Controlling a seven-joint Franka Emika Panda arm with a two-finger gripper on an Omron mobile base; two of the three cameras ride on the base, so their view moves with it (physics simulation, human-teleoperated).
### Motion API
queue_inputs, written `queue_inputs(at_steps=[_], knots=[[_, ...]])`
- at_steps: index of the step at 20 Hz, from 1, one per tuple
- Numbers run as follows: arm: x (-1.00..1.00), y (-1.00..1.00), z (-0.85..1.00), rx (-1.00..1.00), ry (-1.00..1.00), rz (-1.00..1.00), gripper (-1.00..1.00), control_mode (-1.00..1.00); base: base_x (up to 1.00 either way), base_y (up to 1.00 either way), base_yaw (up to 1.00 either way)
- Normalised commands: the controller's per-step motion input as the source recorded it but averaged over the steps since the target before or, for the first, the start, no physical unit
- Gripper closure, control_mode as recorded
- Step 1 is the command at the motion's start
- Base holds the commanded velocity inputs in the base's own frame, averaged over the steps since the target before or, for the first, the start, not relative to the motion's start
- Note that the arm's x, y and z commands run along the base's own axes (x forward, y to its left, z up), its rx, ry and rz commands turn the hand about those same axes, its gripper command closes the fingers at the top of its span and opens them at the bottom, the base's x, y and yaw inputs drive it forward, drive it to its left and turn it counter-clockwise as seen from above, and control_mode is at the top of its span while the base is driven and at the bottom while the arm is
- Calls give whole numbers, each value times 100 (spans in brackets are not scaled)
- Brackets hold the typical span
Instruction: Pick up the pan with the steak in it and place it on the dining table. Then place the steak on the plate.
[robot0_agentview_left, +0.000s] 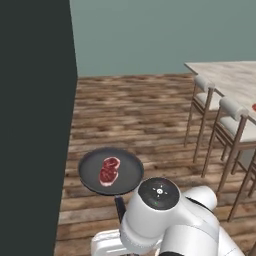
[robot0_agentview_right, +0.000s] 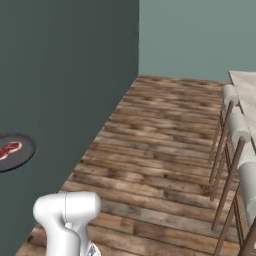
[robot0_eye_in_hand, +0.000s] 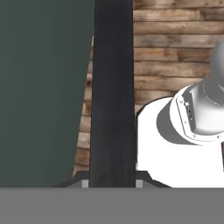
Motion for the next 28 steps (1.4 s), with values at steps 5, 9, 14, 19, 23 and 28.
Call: queue_inputs(at_steps=[5,9,14,19,23,28], knots=[[0,0,0,0,0,0,100,100,2,0,-32],[0,0,0,0,0,0,100,100,1,0,-6],[0,0,0,0,0,0,100,100,1,0,0],[0,0,0,0,0,0,100,100,43,2,-1],[0,0,0,0,0,0,100,100,71,7,-5],[0,0,0,0,0,0,100,100,83,9,-6]])
